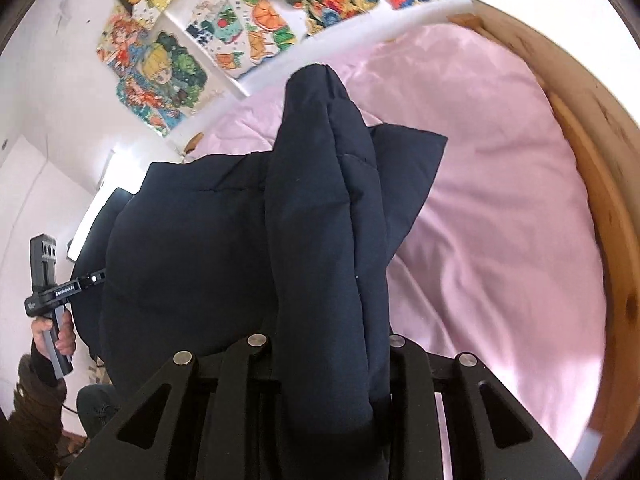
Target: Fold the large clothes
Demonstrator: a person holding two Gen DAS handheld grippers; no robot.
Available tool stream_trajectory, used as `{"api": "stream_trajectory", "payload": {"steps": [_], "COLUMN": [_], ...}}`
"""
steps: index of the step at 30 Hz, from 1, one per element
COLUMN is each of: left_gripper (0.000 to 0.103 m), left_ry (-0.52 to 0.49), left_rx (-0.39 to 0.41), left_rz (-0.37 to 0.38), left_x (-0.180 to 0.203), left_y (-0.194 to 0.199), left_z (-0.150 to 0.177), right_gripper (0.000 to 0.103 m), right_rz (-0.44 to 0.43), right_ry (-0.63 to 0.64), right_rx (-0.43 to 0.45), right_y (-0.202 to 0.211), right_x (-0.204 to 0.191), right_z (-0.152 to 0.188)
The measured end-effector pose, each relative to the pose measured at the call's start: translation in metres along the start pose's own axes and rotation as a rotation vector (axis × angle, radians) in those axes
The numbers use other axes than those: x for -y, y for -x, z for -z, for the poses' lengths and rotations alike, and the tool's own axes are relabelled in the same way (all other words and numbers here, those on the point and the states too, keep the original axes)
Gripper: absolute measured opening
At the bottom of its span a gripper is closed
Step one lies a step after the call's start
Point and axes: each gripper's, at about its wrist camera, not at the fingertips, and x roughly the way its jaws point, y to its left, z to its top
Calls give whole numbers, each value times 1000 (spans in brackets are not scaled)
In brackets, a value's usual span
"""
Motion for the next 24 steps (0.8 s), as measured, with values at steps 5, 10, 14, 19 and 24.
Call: {"api": "stream_trajectory", "payload": {"steps": [5,10,14,19,24], "left_gripper": [21,31,46,68,78], "left_ry": [-15,11,57,109,205], "left_rx": [61,73,76,77,91], "left_rz": [-11,-28,-42,-78,-77], "left_x": [2,-5,-14,-22,-36], "left_y": [-9,-16,-21,-20,-15], "left_z": [13,23,26,28,33], "right_gripper": [24,38,48,65,79], "right_rz": [69,102,144,194,232], "right_ry": [-16,-39,-42,-39,-23], "right_rx": [-22,-23,-34,-26,-17], "right_y": [-19,-29,-37,-39,-37], "right_x": [11,13,14,14,12], "right_z": [9,6,7,6,4]}}
